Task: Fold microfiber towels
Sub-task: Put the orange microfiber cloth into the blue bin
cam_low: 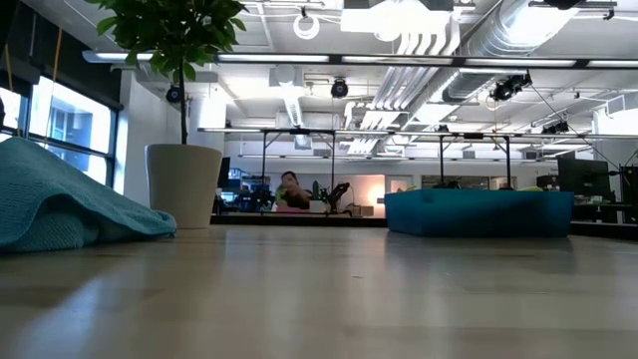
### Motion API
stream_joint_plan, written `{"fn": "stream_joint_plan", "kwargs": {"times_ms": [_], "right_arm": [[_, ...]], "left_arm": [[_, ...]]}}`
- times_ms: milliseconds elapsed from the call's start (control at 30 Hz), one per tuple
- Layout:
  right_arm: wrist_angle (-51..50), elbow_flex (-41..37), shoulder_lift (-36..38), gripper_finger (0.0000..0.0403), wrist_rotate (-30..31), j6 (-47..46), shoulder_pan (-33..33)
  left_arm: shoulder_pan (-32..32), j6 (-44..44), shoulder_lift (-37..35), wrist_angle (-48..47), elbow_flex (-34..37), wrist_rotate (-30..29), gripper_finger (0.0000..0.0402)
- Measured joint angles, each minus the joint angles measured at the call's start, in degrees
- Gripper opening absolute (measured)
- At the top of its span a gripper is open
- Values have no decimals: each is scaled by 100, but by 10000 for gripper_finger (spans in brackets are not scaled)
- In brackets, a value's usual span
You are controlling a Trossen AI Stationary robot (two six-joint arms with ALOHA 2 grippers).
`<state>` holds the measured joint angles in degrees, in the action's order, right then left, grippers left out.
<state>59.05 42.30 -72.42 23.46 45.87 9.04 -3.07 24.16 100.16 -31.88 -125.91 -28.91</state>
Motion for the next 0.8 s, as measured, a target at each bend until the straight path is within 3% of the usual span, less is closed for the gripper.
{"fn": "stream_joint_plan", "kwargs": {"times_ms": [300, 567, 667, 800], "right_arm": [[62, 0, 2, 7, 4, -126, 0], [-111, 0, 2, 6, 757, -87, 173], [-526, 0, 4, 27, 1141, -84, 240], [-1248, 0, 2, 75, 2289, -289, 377]], "left_arm": [[0, -8, 0, 0, 0, -5, 0], [-32, 0, -115, -171, 2, -197, 0], [-79, 2, -157, -351, 6, -316, 0], [-198, -168, -167, -916, 2, -340, 0]]}}
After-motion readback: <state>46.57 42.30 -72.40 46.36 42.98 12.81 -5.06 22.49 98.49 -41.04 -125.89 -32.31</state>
